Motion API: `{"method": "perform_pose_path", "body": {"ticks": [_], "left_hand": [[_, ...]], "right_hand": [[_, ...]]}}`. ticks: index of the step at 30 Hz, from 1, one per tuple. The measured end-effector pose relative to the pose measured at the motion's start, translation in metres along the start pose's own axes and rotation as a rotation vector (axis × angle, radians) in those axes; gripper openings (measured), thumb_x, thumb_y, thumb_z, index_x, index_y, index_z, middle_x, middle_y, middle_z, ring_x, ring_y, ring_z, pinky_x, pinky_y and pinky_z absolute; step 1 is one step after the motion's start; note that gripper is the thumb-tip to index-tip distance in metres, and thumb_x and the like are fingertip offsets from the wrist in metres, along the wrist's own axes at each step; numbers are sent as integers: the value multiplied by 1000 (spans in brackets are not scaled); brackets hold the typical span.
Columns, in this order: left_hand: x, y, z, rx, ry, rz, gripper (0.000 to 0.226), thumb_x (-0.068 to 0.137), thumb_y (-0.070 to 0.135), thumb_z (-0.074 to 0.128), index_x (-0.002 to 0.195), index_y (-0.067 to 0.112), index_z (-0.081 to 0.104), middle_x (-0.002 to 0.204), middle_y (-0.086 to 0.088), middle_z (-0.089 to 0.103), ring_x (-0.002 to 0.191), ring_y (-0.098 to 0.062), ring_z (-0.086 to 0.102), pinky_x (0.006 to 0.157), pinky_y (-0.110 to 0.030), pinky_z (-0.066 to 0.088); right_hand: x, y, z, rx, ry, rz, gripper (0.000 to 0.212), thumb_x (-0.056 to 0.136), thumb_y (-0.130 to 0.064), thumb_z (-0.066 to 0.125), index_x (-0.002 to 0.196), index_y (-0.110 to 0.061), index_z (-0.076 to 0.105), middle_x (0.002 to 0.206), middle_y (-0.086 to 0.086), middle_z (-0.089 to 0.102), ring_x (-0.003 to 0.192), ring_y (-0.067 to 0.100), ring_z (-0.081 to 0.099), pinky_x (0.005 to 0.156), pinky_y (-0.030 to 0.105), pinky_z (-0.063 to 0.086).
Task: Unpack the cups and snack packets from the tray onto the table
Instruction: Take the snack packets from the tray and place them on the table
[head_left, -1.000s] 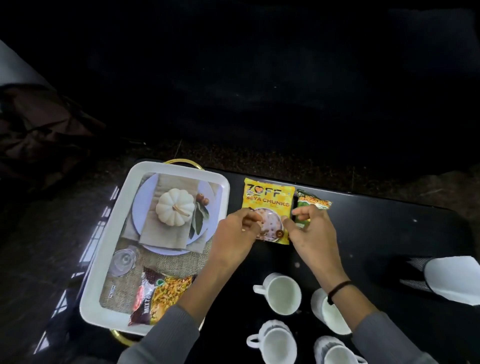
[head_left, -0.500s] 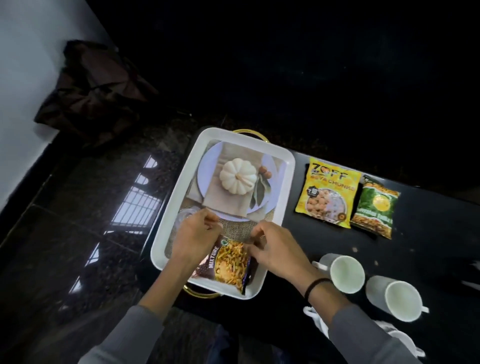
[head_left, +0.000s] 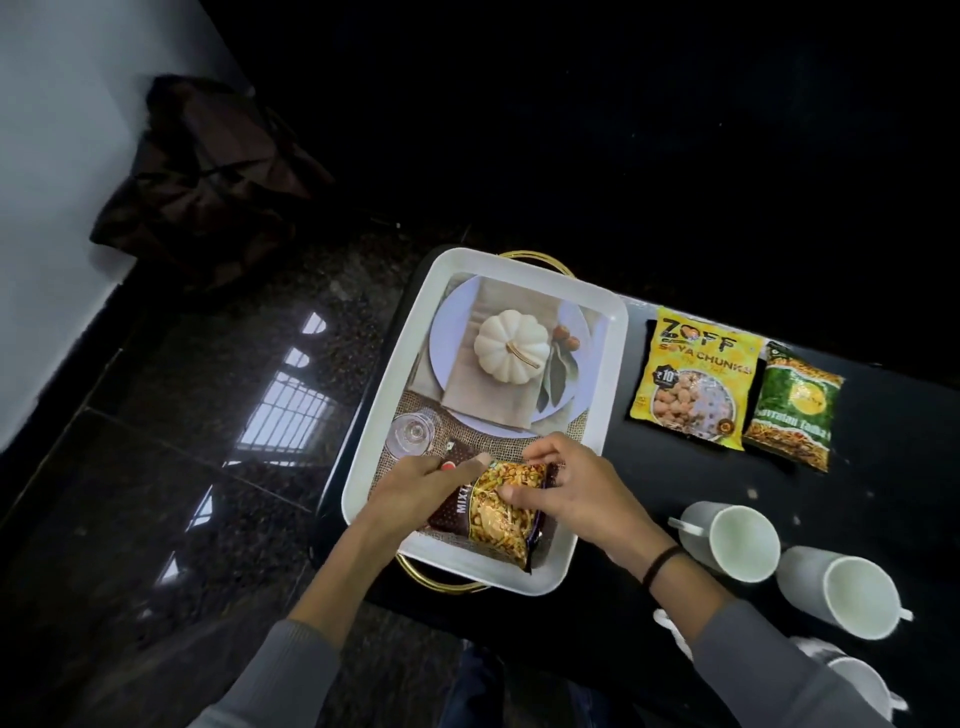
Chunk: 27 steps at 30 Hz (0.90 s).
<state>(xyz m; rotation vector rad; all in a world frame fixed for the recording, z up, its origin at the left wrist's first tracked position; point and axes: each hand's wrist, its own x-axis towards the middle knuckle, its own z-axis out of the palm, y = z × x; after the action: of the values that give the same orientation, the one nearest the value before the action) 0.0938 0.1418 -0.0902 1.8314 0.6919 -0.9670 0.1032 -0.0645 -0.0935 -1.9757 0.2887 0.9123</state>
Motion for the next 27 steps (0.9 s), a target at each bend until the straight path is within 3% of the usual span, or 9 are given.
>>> {"method": "perform_pose_path", "body": {"ticks": [1,3,5,7,11,15,20,24,27], "left_hand": [[0,1,-1,-55,-21,16,67,73,70,75,121,23,71,122,8,70,115,-17,65,100,-41,53],[0,7,-2,-117,-24,17,87,72,66,79,144,26,53,131,8,58,119,-17,58,79,-31,54],[2,14,-1,-129,-57,66,72,74,60,80,136,29,60,118,7,71,102,-15,69,61,-26,49],[5,24,2,-194,-110,159,48,79,46,83,119,23,70,91,2,81,79,-13,77,56,-23,54],[7,45,9,-337,-128,286,46,69,32,94,109,22,74,95,-5,81,83,-18,79,62,-23,60],[13,57,19,-544,-107,265,78,52,33,100,122,22,69,112,-7,79,103,-23,76,81,-33,60],[12,62,34,-614,-317,136,58,65,31,96,116,12,76,115,-12,77,102,-22,76,80,-36,62],[10,64,51,-643,-301,86,63,65,28,92,119,4,71,113,-16,77,101,-27,73,95,-44,59],[9,69,64,-684,-294,68,56,65,26,88,113,2,71,106,-17,78,91,-26,73,85,-37,60]], "right_hand": [[0,-1,-2,52,-4,22,56,73,-41,91,119,-29,61,117,-15,64,104,5,61,85,25,46],[0,-4,-7,139,-35,70,65,71,-38,93,125,-27,59,123,-9,67,112,14,63,97,35,50],[-1,-6,-12,225,-82,84,68,72,-37,93,129,-23,59,123,-4,69,114,15,66,102,39,53],[-3,-7,-21,266,-104,57,64,73,-41,91,127,-21,64,122,-1,73,115,14,69,104,35,52],[-5,-6,-39,343,-128,-10,43,76,-38,90,111,-18,76,103,-2,82,98,7,77,80,11,52],[-5,0,-54,471,-33,-25,46,67,-42,92,102,-15,79,100,3,82,97,15,78,90,26,58],[-11,10,-64,617,98,-10,55,58,-45,94,101,-14,77,101,5,82,94,16,78,75,19,58],[-21,15,-70,604,70,44,61,63,-56,90,101,-11,74,93,4,83,84,15,80,64,23,61],[-26,18,-76,591,83,54,58,69,-60,85,96,-10,74,87,5,83,81,19,81,67,32,65]]}}
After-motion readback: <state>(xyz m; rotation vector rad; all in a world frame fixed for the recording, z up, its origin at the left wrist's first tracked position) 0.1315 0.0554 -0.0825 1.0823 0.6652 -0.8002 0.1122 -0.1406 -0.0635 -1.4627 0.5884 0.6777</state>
